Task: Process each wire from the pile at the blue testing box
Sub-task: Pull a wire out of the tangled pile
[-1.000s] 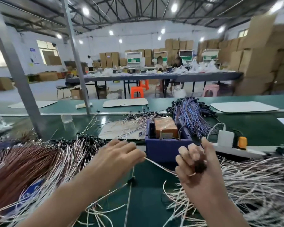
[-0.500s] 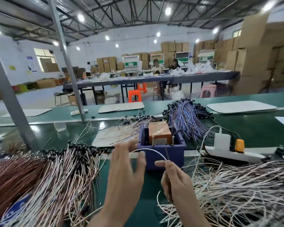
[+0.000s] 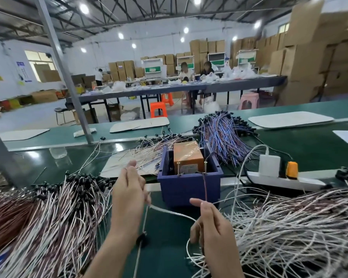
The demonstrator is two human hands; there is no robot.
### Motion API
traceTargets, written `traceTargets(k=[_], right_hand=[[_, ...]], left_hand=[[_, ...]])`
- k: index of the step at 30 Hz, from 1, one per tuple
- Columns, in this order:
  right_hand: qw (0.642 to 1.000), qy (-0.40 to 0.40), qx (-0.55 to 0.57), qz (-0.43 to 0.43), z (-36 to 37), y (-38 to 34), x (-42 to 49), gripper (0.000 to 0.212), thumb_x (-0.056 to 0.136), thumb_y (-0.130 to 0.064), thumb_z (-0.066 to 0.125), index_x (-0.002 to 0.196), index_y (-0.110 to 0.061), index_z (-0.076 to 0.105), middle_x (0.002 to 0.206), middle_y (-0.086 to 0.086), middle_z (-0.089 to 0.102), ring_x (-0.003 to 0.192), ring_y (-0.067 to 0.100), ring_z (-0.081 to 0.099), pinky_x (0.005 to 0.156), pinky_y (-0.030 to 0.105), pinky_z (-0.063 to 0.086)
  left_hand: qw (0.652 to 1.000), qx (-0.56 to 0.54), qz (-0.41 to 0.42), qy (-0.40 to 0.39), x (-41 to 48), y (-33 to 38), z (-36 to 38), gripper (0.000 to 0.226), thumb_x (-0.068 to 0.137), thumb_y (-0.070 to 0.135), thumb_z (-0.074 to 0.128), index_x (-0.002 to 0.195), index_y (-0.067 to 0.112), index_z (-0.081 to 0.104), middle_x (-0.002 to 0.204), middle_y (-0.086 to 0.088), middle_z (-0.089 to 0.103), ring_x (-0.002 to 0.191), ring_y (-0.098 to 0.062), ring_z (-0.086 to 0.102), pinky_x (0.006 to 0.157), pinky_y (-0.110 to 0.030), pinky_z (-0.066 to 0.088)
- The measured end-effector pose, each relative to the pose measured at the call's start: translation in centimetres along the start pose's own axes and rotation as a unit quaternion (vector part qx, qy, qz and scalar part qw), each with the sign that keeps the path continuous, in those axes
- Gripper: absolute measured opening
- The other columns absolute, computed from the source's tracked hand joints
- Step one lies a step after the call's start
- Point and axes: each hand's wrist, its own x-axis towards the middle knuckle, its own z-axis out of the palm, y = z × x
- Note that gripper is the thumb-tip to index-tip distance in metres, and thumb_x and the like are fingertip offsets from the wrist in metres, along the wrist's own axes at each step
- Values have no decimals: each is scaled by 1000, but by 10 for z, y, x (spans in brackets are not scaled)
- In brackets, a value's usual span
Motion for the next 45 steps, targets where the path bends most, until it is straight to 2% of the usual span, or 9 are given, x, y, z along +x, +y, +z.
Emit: traceTargets(k=[2,3,5,8,13,24,32,40,45], right_hand=[[999,41,-7,8,0,4,3,42,91,-61,31,108,-45,66,55,7,62,44,8,49,45,21,41],[998,62,-14,7,0,6,4,39,94,-59,31,111,-45,63,56,6,63,45,8,51,47,21,43],[995,96,-28,1,2,7,6,31,98,-55,31,114,-47,57,60,4,65,50,9,59,52,21,46],[991,135,-20,-5,6,4,16,25,100,-54,33,108,-39,52,63,2,66,53,12,63,54,19,49],[986,165,-31,19,7,7,42,31,107,-45,32,101,-28,57,61,2,67,50,12,62,52,22,46],[987,148,-62,17,3,10,49,31,107,-35,39,96,-32,68,51,1,61,41,5,51,42,18,40],[987,139,-86,-9,5,9,46,30,106,-40,41,94,-38,68,53,-1,62,41,6,50,43,21,39],[989,128,-72,3,4,9,47,30,105,-40,42,96,-37,70,52,-1,60,43,6,49,44,24,41],[987,131,-95,-5,5,10,48,30,103,-42,41,95,-42,70,51,-3,59,45,7,51,52,29,44]], left_hand=[[986,147,77,-35,-13,-21,3,48,102,54,28,142,35,47,74,-9,55,55,-9,50,64,-39,53],[975,191,104,-50,-19,-33,5,49,97,59,25,138,44,47,78,-6,61,58,-10,53,66,-33,52],[966,211,135,-64,-28,-50,12,27,98,56,25,114,55,47,62,10,57,49,-7,46,49,-27,39],[966,213,140,-40,-31,-61,20,18,104,40,32,97,52,43,57,12,53,44,-4,39,45,-28,34],[973,189,130,-16,-34,-77,25,12,103,38,36,103,42,47,55,9,53,44,-3,42,45,-20,35],[969,192,142,-56,-38,-83,24,14,102,34,39,106,41,50,58,5,60,44,-3,45,45,-14,34],[970,175,155,-68,-39,-83,22,20,99,38,40,102,56,48,58,4,58,43,-2,42,44,-15,33],[965,179,175,-76,-38,-84,21,15,98,44,38,104,54,47,61,5,61,45,-4,47,46,-12,35],[964,164,193,-84,-41,-84,21,16,98,45,37,106,50,50,58,6,58,50,-8,53,52,-13,38]])
